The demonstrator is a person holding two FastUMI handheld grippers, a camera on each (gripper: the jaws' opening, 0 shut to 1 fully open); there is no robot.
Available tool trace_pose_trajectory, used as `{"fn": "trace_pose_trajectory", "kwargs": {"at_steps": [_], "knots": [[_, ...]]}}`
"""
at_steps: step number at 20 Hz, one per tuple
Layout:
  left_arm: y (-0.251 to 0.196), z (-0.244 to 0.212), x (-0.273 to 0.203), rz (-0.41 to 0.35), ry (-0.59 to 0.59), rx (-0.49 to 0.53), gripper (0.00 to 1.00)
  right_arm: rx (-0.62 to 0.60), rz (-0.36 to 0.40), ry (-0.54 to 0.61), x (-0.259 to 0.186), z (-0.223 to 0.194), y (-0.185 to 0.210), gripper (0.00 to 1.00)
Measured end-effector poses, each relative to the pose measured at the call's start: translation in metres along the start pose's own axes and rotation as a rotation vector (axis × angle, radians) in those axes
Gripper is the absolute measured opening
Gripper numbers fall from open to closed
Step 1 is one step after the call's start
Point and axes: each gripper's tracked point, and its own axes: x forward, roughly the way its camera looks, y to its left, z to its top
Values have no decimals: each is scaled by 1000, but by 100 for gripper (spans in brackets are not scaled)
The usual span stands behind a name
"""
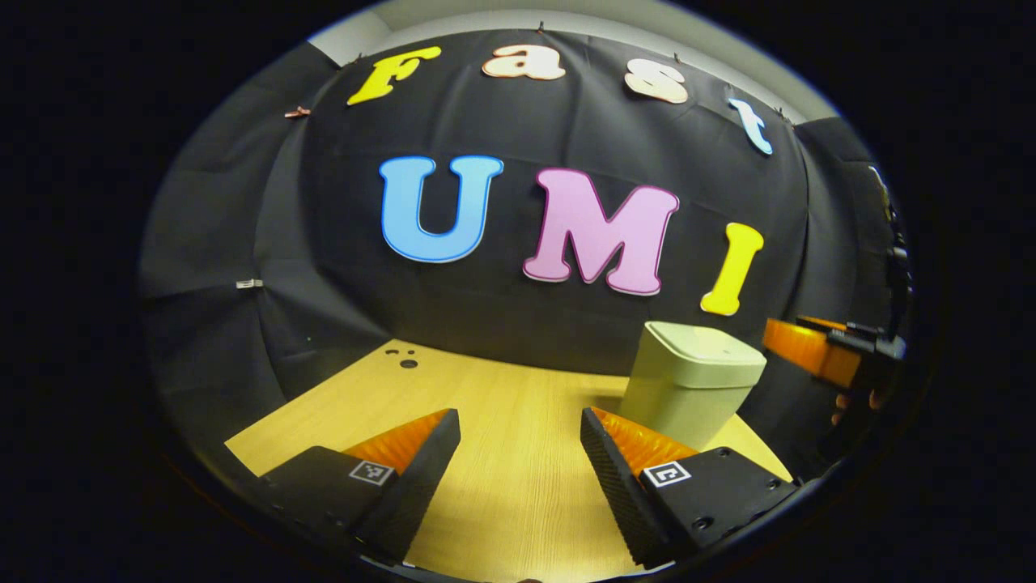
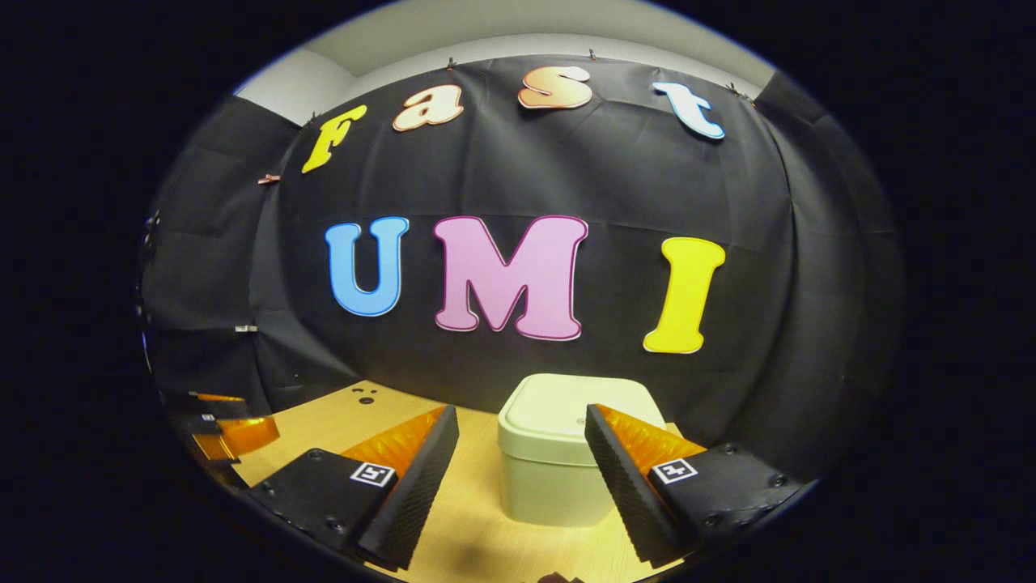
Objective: Press the lid of the desktop garbage bin to open it, pick up the crumpled paper on the desktop and throw it into the bin, then pick up the pop can on the desktop and drop it into the bin, and finally close the garbage bin lid.
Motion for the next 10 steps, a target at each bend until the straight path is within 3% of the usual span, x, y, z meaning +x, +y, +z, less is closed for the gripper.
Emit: {"fn": "trace_pose_trajectory", "kwargs": {"at_steps": [5,10], "knots": [[18,15,-31,101,-85,-14,96,38,45,42,-22,-26,26,99],[30,1,-44,140,-60,-36,96,31,104,77,-31,-39,45,99]]}}
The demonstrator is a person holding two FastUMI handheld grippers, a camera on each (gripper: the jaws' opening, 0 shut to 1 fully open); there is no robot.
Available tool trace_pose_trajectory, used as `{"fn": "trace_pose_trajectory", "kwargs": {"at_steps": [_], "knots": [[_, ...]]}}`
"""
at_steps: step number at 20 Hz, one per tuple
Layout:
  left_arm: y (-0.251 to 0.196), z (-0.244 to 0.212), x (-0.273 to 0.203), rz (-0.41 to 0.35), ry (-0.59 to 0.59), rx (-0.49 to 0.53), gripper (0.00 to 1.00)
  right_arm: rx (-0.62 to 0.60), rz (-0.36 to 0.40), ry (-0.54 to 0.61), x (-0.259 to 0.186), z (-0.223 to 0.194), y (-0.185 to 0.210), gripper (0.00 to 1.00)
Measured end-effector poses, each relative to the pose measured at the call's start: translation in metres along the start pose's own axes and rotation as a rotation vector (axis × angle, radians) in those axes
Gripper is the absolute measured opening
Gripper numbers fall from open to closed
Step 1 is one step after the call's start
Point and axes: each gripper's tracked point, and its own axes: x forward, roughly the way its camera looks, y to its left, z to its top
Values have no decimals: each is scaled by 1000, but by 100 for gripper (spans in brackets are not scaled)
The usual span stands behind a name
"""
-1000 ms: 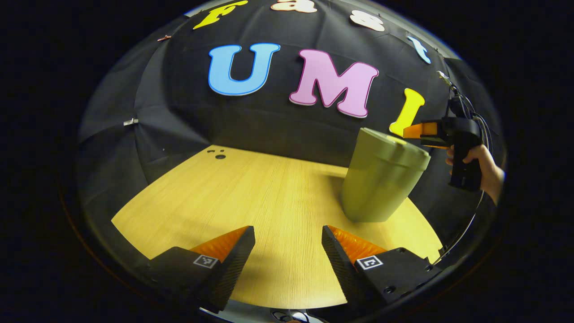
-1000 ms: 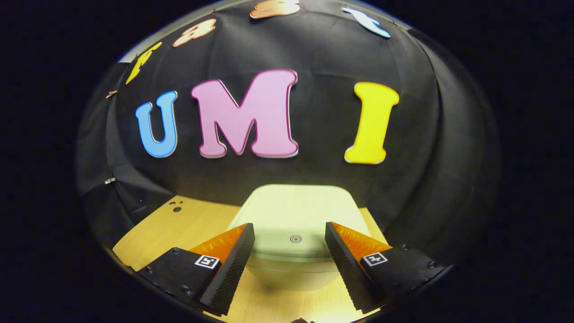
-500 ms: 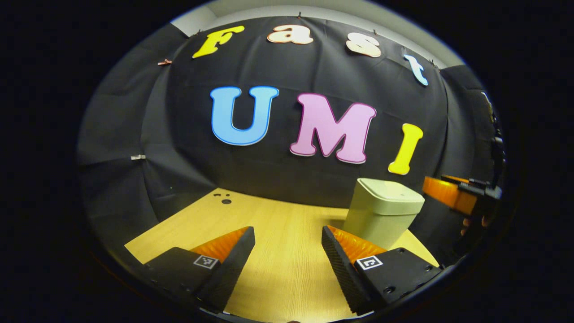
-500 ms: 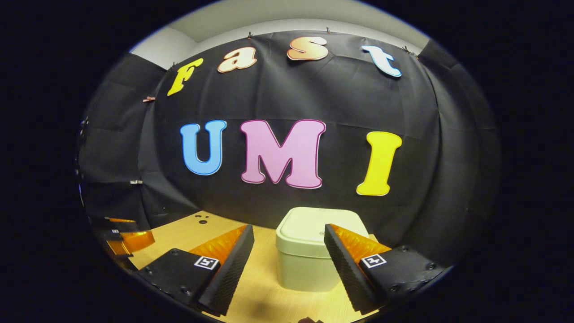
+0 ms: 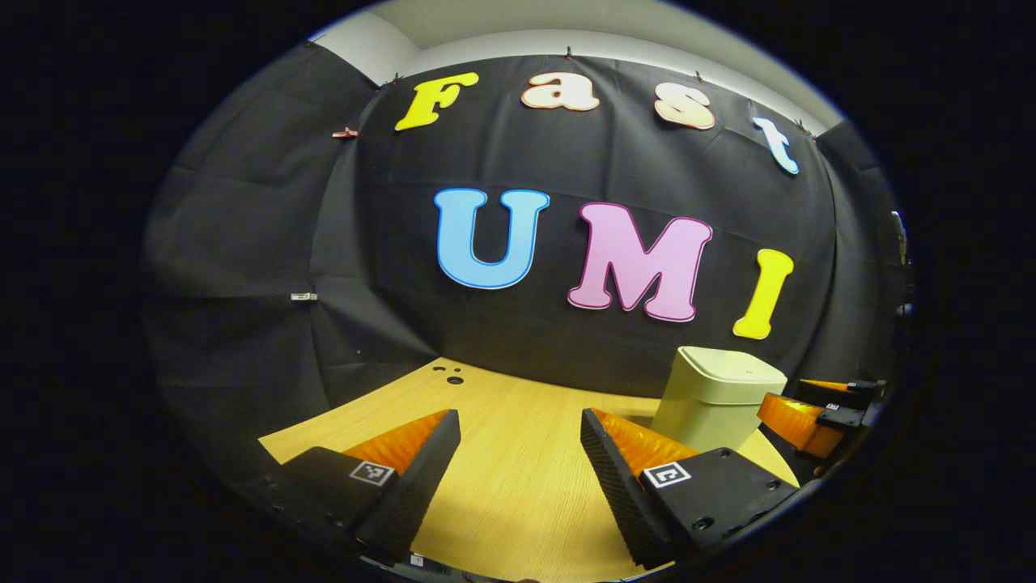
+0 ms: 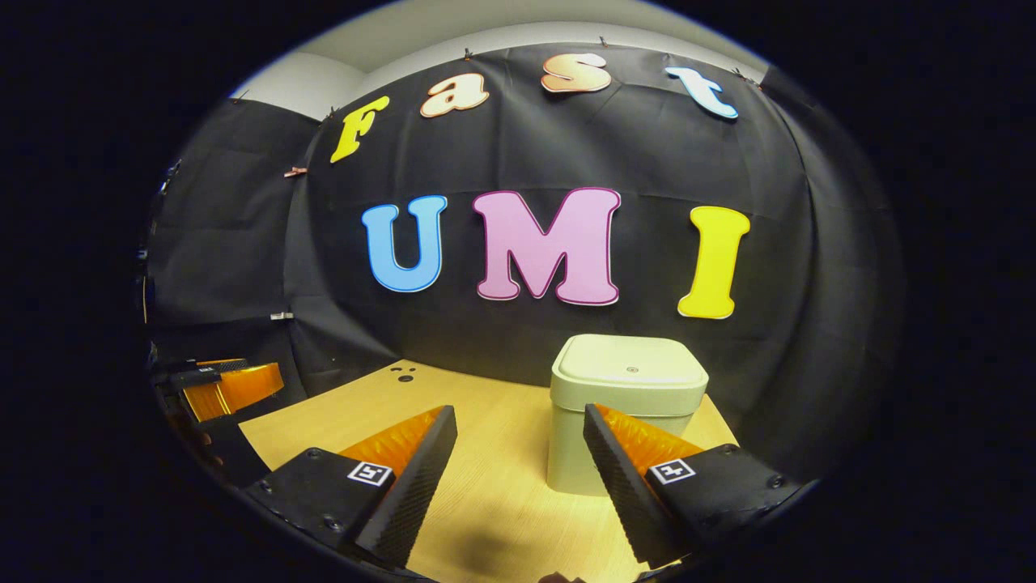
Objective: Press the lid of the desktop garbage bin to open it, pick up the crumpled paper on the desktop and throw it into the bin, then pick up the pop can on the desktop and drop it into the bin, and finally close the garbage bin lid.
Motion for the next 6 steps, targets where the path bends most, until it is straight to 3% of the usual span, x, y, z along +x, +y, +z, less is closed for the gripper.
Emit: {"fn": "trace_pose_trajectory", "kwargs": {"at_steps": [6], "knots": [[6,-8,-4,23,21,-8,96,11,16,13,2,-4,4,99]]}}
